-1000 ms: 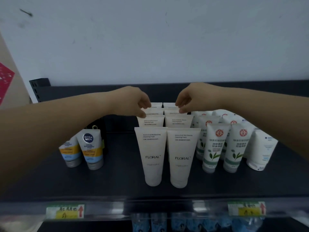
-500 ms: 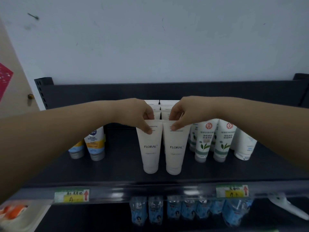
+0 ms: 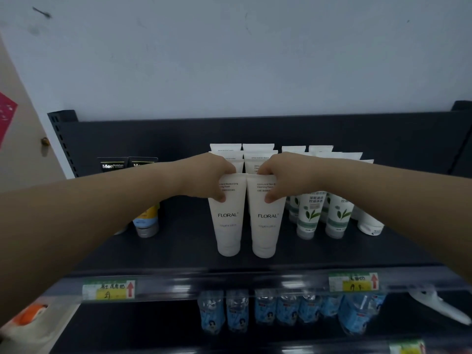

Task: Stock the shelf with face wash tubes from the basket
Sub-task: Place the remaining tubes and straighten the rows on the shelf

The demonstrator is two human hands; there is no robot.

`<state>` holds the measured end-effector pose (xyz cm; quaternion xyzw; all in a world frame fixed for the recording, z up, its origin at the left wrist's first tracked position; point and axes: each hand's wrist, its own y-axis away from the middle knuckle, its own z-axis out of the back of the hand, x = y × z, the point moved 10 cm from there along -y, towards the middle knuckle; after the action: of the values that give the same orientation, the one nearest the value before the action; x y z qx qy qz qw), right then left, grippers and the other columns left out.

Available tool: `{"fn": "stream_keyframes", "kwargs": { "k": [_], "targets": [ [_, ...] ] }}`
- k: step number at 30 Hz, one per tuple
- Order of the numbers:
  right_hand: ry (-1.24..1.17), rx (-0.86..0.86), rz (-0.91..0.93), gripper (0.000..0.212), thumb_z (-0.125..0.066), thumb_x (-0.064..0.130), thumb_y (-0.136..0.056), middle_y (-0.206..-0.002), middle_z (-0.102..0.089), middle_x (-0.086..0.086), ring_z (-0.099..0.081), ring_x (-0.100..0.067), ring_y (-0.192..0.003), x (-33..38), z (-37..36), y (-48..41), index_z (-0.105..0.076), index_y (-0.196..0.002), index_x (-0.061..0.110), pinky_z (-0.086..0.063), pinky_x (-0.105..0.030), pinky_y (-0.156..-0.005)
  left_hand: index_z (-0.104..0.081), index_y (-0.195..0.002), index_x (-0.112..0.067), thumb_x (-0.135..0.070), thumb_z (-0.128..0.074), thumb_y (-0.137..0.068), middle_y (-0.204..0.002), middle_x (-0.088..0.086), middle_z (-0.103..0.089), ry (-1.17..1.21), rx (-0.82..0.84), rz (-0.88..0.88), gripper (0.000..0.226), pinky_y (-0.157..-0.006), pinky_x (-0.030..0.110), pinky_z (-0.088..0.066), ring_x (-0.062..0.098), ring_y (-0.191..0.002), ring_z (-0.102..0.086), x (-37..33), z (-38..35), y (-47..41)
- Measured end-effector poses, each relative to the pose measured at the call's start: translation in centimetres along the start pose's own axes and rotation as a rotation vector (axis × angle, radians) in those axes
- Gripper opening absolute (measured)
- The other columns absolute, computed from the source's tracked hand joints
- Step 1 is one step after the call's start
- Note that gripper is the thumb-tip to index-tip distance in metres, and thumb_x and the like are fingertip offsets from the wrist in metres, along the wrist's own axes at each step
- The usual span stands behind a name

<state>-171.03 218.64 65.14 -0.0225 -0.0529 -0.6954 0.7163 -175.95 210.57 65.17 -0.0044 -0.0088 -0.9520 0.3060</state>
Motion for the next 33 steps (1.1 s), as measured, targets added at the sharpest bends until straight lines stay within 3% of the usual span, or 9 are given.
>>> {"fn": "stream_keyframes", "kwargs": {
  "k": [4, 10, 15, 20, 27, 33],
  "targets": [
    [-0.028, -0.009, 0.004, 0.016, -0.07, 0.025, -0.084, -0.078, -0.052, 0.014, -0.05, 0.0, -0.066, 0.0, 0.1, 0.0, -0.058, -0.094, 0.021, -0.04, -0.015, -0.056, -0.059, -0.117, -0.018, -0.028, -0.069, -0.084, -0.109, -0.003, -0.062, -0.009, -0.015, 0.012, 0.036, -0.078, 0.024, -0.047, 0.012, -0.097, -0.058, 0.1, 0.0, 0.0],
    [-0.027, -0.037, -0.002, 0.018, -0.07, 0.026, -0.084, -0.08, -0.052, 0.014, -0.052, -0.003, -0.072, -0.3, 0.1, -0.3, -0.061, -0.097, 0.019, -0.04, -0.015, -0.059, -0.061, -0.115, -0.017, -0.029, -0.069, -0.083, -0.104, -0.003, -0.063, -0.026, -0.039, 0.024, 0.035, -0.073, 0.023, -0.043, 0.012, -0.091, -0.057, 0.3, 0.3, -0.2],
    [-0.034, -0.035, -0.004, 0.014, -0.069, 0.025, -0.085, -0.073, -0.051, 0.013, -0.047, 0.0, -0.058, -0.4, 0.3, -0.3, -0.056, -0.089, 0.022, -0.033, -0.013, -0.051, -0.061, -0.111, -0.019, -0.028, -0.069, -0.084, -0.094, -0.008, -0.058, -0.024, -0.039, 0.016, 0.03, -0.063, 0.018, -0.039, 0.011, -0.089, -0.057, 0.5, 0.3, -0.4],
    [-0.013, -0.052, -0.001, 0.015, -0.069, 0.025, -0.085, -0.071, -0.05, 0.012, -0.046, 0.0, -0.055, -0.6, 0.4, -0.4, -0.055, -0.086, 0.021, -0.031, -0.014, -0.05, -0.061, -0.117, -0.016, -0.028, -0.069, -0.084, -0.107, -0.002, -0.063, -0.018, -0.055, 0.031, 0.037, -0.081, 0.028, -0.049, 0.014, -0.095, -0.058, 0.8, 0.4, -0.4],
    [-0.019, -0.069, -0.003, 0.023, -0.07, 0.026, -0.084, -0.084, -0.056, 0.011, -0.051, -0.004, -0.071, -1.1, 0.4, -1.1, -0.063, -0.103, 0.016, -0.037, -0.015, -0.058, -0.058, -0.122, -0.016, -0.028, -0.069, -0.084, -0.112, -0.001, -0.062, -0.021, -0.066, 0.04, 0.042, -0.085, 0.03, -0.049, 0.015, -0.098, -0.057, 1.2, 0.4, -0.8],
    [-0.022, -0.076, -0.012, 0.03, -0.069, 0.026, -0.085, -0.103, -0.062, 0.005, -0.057, -0.012, -0.09, -1.4, 0.5, -1.5, -0.063, -0.112, 0.015, -0.042, -0.019, -0.068, -0.059, -0.121, -0.016, -0.027, -0.068, -0.084, -0.106, -0.003, -0.061, -0.03, -0.074, 0.036, 0.04, -0.077, 0.025, -0.043, 0.012, -0.092, -0.053, 1.3, 0.5, -1.2]
  ]
}}
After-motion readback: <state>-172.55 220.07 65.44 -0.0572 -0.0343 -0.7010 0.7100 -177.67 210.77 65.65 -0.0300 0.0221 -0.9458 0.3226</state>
